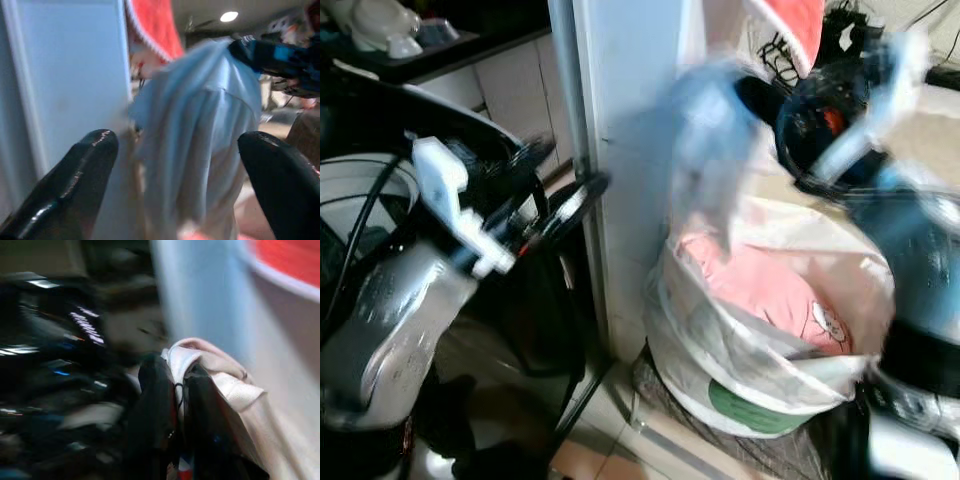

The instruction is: Clothes washing

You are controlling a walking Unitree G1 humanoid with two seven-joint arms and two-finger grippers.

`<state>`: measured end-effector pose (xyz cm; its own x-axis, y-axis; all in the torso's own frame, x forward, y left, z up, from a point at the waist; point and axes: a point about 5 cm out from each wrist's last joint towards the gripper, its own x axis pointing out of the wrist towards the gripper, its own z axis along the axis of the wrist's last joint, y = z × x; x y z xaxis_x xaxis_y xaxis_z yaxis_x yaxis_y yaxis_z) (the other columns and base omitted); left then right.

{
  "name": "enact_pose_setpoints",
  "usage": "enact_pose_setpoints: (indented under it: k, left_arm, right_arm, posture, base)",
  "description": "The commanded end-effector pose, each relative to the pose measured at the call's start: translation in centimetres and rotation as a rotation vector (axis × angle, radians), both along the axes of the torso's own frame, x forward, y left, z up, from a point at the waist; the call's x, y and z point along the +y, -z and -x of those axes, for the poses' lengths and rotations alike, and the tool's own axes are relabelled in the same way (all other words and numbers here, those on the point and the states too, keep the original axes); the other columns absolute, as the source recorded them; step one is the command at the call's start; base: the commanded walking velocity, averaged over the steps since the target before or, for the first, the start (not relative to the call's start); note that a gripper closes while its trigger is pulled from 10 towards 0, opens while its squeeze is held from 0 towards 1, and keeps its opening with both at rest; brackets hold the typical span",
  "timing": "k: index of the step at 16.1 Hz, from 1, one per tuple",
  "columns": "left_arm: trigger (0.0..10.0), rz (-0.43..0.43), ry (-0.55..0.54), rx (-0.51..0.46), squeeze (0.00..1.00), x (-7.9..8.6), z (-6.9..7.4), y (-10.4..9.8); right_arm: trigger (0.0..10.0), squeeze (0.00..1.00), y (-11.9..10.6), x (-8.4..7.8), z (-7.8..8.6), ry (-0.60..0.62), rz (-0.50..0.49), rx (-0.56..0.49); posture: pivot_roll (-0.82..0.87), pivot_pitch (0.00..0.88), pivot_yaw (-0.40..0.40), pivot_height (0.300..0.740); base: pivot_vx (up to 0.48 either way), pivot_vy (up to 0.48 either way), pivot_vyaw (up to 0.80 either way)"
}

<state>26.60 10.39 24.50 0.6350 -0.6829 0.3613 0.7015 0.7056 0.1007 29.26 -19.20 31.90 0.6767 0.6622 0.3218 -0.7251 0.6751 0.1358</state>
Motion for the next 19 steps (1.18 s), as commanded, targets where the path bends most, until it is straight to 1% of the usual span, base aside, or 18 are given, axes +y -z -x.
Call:
enact_pose_setpoints:
  k: [1, 3, 4, 5, 6, 7, 8, 9, 14, 19]
  left_arm:
    - [10.0, -0.002, 0.011, 0.006, 1.0, -0.3, -0.4, 0.0]
    - [10.0, 0.016, 0.036, -0.042, 1.0, -1.5, -1.3, -1.2]
    - [10.0, 0.013, 0.056, -0.058, 1.0, -2.0, -1.4, -1.6]
    - [10.0, 0.009, 0.07, -0.07, 1.0, -2.3, -1.4, -1.7]
    - [10.0, 0.018, 0.089, -0.068, 1.0, -2.6, -1.3, -1.6]
    - [10.0, 0.04, 0.135, -0.065, 1.0, -2.9, -0.9, -1.6]
    - [10.0, 0.06, 0.187, -0.055, 0.81, -3.3, -0.5, -1.4]
    - [0.0, 0.062, 0.233, -0.011, 0.0, -3.6, -0.3, -0.6]
    - [0.0, 0.044, 0.2, 0.009, 0.0, -3.1, -0.8, 0.0]
    - [0.0, 0.043, 0.195, 0.009, 0.0, -2.7, -0.9, -0.1]
  right_arm:
    - [0.0, 0.0, -1.2, 1.1, 0.6, -0.09, -0.015, -0.037]
    - [0.0, 0.0, -2.1, 3.3, 0.5, -0.219, -0.047, -0.038]
    - [0.0, 0.0, -2.2, 4.1, 0.5, -0.268, -0.065, -0.031]
    - [0.0, 0.0, -2.1, 4.7, 0.6, -0.302, -0.078, -0.023]
    - [0.0, 0.0, -2.1, 4.9, 0.6, -0.312, -0.08, -0.018]
    - [0.0, 0.0, -2.1, 5.2, 0.8, -0.328, -0.083, -0.015]
    - [0.0, 0.0, -2.1, 5.3, 0.9, -0.341, -0.085, -0.011]
    - [0.0, 0.0, -2.1, 5.5, 1.1, -0.346, -0.086, -0.005]
    - [0.0, 0.0, -2.1, 5.2, 1.3, -0.334, -0.091, 0.002]
    - [0.0, 0.0, -2.0, 5.3, 1.3, -0.327, -0.095, 0.005]
  posture:
    - [-0.02, 0.0, 0.012, 0.74]
    - [-0.01, 0.0, -0.001, 0.74]
    - [-0.01, 0.0, -0.005, 0.74]
    - [-0.01, 0.0, -0.007, 0.74]
    - [-0.01, 0.0, -0.007, 0.74]
    - [-0.01, 0.0, -0.006, 0.74]
    - [-0.01, 0.0, -0.004, 0.74]
    - [-0.01, 0.0, -0.002, 0.74]
    - [-0.02, 0.0, 0.005, 0.74]
    - [-0.01, 0.0, 0.005, 0.74]
  base:
    - [0.0, 0.0, 0.0]
    - [0.0, 0.0, 0.0]
    - [0.0, 0.0, 0.0]
    - [0.0, 0.0, 0.0]
    - [0.0, 0.0, 0.0]
    - [0.0, 0.0, 0.0]
    - [0.0, 0.0, 0.0]
    - [0.0, 0.0, 0.0]
    - [0.0, 0.0, 0.0]
    - [0.0, 0.0, 0.0]
